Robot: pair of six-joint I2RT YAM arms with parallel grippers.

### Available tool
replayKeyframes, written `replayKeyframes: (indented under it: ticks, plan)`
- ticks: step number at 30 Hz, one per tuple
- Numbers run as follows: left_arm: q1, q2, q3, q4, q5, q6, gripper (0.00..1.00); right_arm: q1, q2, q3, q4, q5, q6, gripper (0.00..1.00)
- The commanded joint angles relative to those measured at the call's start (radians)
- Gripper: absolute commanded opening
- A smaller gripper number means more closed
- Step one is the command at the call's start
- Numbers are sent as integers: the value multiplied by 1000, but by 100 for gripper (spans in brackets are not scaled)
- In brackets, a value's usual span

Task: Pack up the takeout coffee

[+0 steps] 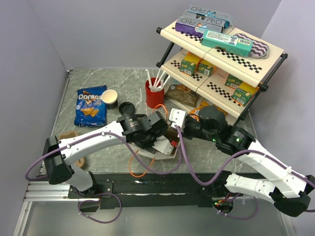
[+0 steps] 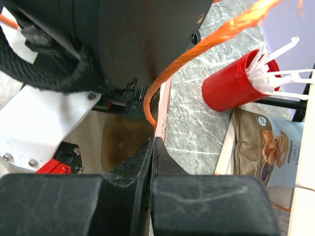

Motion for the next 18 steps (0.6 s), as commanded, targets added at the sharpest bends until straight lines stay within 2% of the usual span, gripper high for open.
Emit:
replayKeyframes:
  ticks: [1,10,18]
  plan:
    - [3,-24,-52,48,26,10,1,14,-14,7,105,-30,-6,0]
    - [11,-23,-114,140,38,16,1,15,-28,-13,85,-98,-20,0]
    - [35,0,-135,183,79,26,1,17,-30,-13,82,-79,-20,0]
